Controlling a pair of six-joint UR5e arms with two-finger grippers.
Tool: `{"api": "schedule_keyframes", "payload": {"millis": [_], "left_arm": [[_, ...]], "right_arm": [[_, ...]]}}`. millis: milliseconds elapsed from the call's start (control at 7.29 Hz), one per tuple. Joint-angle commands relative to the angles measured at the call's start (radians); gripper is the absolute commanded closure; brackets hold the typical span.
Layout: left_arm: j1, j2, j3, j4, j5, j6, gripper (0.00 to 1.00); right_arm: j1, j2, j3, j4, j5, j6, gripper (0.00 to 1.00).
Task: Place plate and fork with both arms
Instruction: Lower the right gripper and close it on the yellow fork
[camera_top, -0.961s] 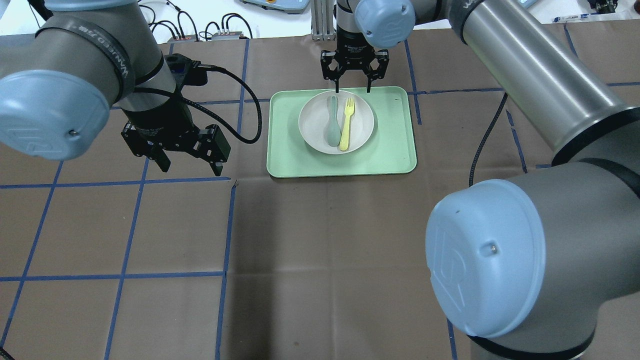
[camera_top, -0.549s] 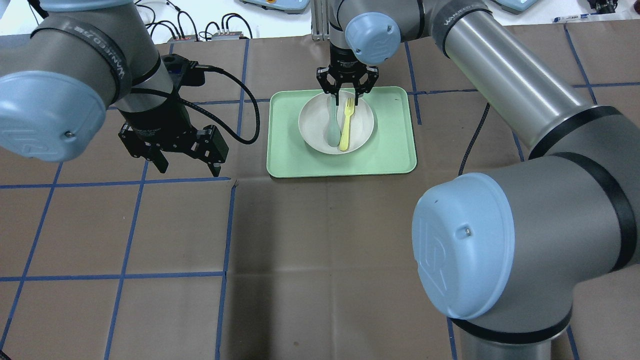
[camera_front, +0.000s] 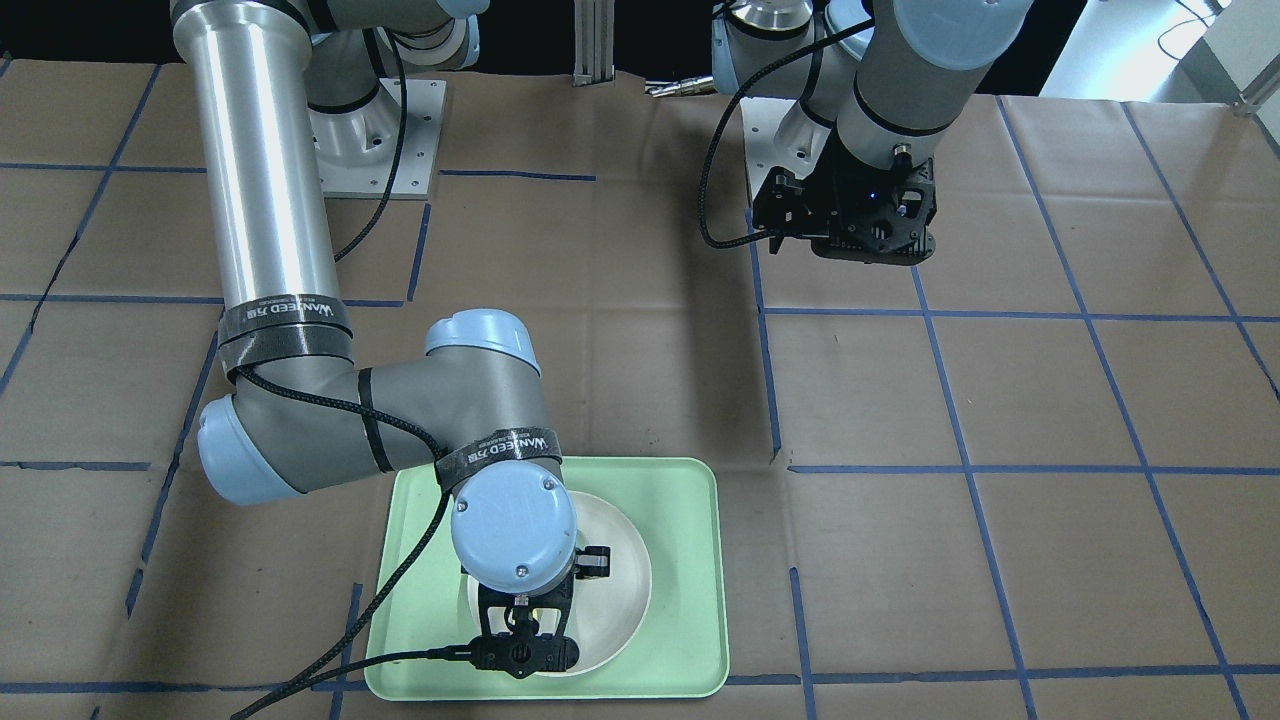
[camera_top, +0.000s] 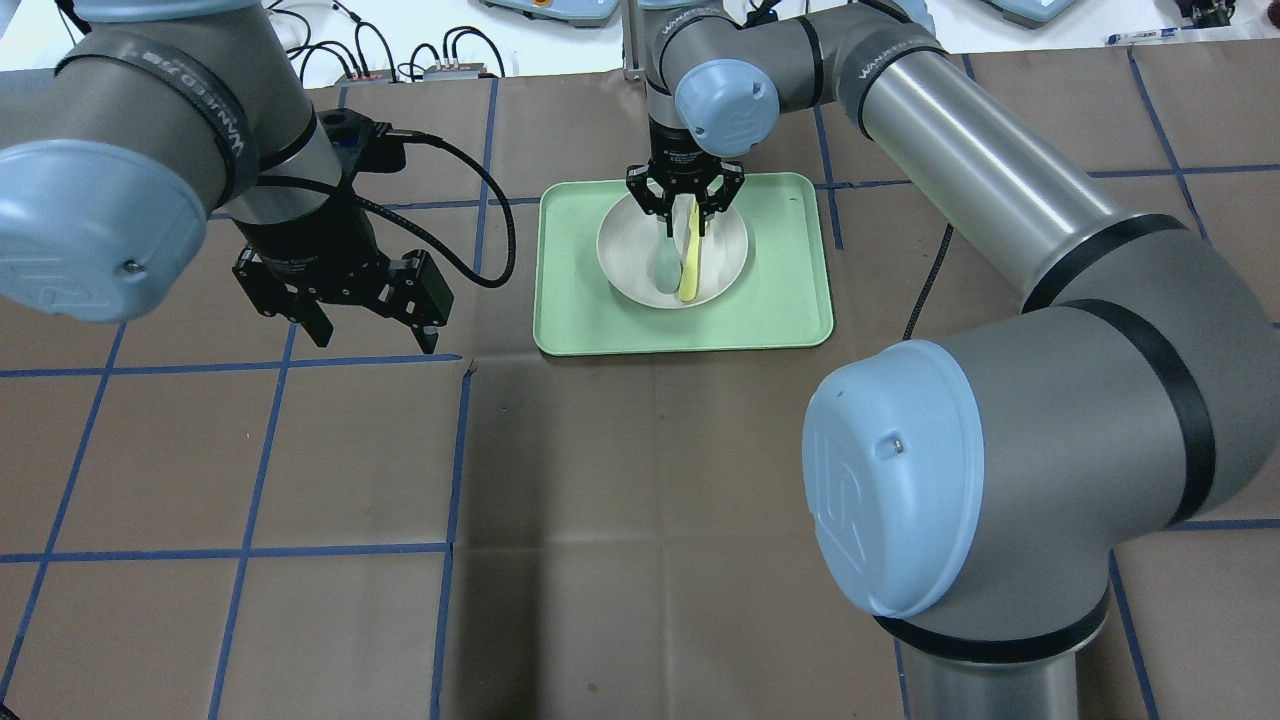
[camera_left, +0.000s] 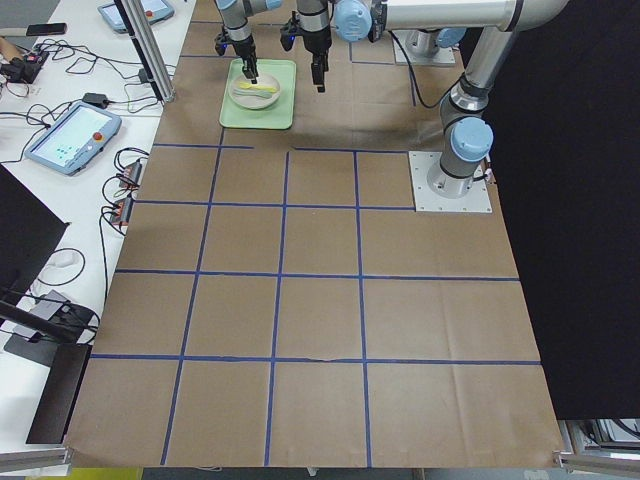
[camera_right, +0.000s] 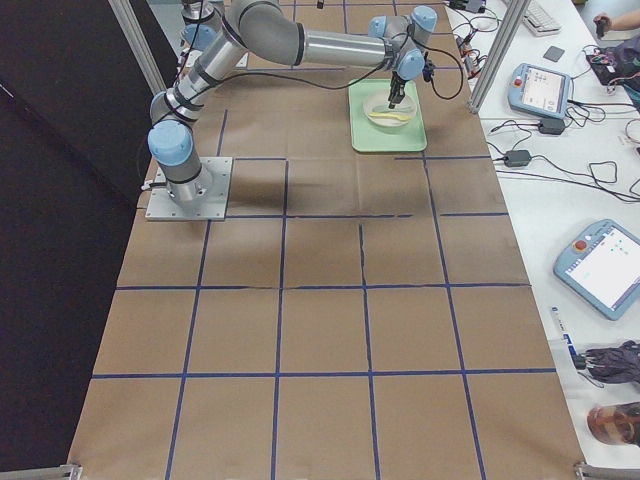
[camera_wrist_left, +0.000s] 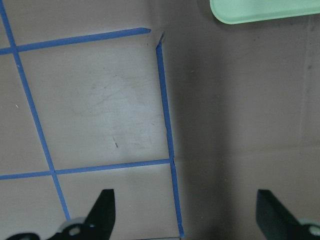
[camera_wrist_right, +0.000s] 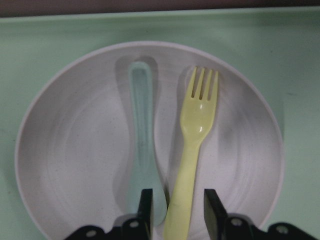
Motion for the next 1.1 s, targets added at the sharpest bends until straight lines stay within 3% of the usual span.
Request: {"api": "schedule_keyframes", "payload": {"millis": [0,961], "left_arm": [[0.031,0.004,0.0,-0.003,-0.004,0.002,0.01],[0.031,0.01,0.0,-0.007,-0.001,0.002,0.01]], "right_arm": [[-0.001,0.024,0.003,-0.005,0.0,-0.002,0.54],[-0.004,0.051,0.003,-0.021,-0.006,0.0,0.54]]}}
